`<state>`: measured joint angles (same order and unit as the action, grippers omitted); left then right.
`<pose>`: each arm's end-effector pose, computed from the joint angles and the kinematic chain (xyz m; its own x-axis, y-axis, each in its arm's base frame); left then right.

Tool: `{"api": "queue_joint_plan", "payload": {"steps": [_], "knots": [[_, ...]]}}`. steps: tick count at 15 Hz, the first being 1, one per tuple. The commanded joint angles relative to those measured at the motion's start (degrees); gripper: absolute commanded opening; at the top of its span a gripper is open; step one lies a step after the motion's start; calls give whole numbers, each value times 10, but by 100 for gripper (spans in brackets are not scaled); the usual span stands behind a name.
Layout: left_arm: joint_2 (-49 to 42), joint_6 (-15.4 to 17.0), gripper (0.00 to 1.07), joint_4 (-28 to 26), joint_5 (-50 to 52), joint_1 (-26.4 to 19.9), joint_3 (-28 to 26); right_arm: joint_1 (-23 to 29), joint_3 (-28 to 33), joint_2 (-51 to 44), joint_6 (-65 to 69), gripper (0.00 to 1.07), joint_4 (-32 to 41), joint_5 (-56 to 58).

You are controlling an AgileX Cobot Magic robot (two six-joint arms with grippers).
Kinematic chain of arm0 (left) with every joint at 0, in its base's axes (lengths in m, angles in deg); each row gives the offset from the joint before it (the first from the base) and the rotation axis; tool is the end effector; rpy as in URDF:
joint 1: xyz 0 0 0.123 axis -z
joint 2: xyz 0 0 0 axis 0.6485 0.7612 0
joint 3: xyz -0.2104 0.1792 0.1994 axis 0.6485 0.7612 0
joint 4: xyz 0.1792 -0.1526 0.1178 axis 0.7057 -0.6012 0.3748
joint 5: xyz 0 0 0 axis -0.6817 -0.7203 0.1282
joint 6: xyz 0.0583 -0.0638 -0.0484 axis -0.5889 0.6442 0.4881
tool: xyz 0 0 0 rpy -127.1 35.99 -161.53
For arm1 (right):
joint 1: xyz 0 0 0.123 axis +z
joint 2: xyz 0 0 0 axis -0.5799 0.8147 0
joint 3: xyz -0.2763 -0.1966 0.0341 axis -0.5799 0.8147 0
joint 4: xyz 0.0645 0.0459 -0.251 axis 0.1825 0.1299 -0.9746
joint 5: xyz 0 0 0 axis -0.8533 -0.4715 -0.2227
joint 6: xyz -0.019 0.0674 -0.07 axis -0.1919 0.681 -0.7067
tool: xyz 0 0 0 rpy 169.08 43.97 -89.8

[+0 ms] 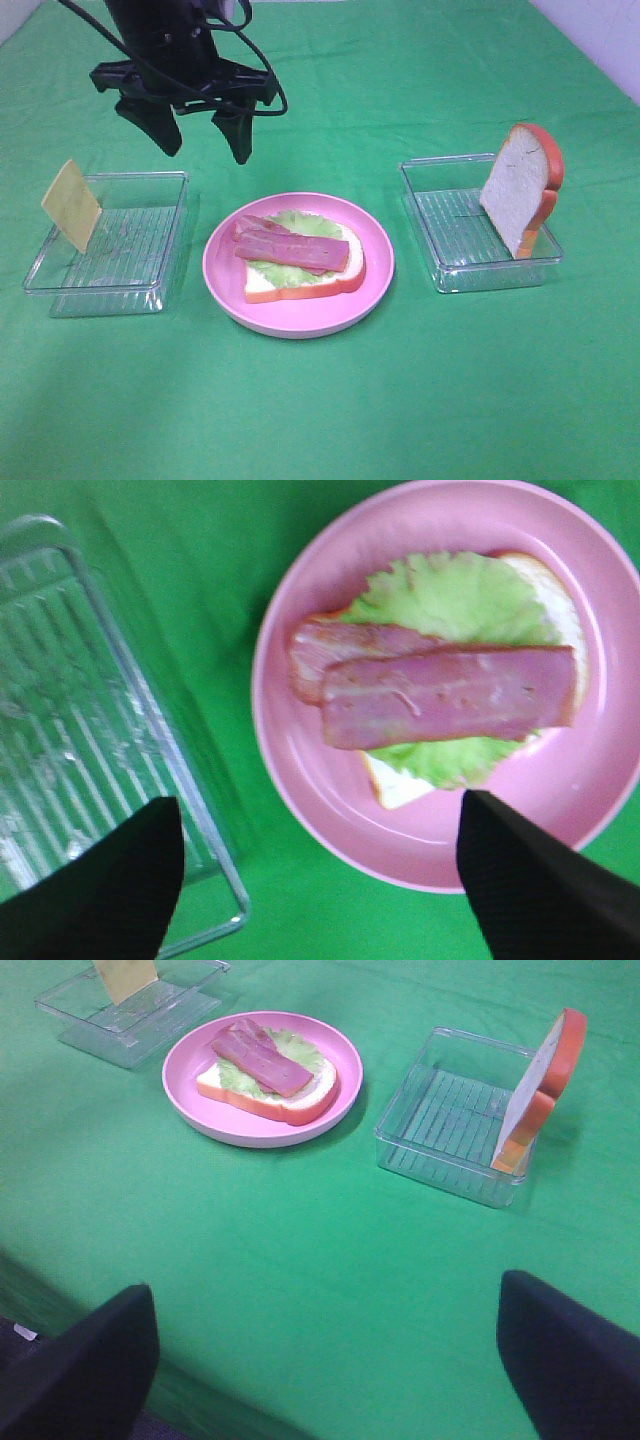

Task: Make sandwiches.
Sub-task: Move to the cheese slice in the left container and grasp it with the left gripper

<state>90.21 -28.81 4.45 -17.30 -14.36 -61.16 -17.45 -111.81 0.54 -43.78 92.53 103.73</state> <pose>0.4352 -0.2192 0.2914 -0.9448 0.2372 -0.2259 0.2653 0.9586 -0.1031 -0.0482 -0.0014 0.2803 -0.3535 -0.2970 -0.8870 -0.4904 0.8663 -0.0946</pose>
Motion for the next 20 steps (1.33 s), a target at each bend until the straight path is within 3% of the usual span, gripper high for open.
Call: {"api": "queue_joint_plan", "payload": {"steps": [1, 4, 12, 15, 20], "knots": [[-9, 3, 73, 66, -41, 1, -9, -2, 1, -13, -5, 85, -1, -3], [-22, 3, 73, 89, -41, -10, -8, -2, 1, -13, -5, 85, -1, -3], [-48, 7, 73, 56, -40, -174, -2, -2, 1, -13, -5, 85, -1, -3], [-48, 7, 73, 53, -40, -208, -2, -2, 1, -13, -5, 85, -1, -3], [-47, 13, 73, 41, -15, -238, 73, -2, 1, -13, -5, 85, -1, -3]]}}
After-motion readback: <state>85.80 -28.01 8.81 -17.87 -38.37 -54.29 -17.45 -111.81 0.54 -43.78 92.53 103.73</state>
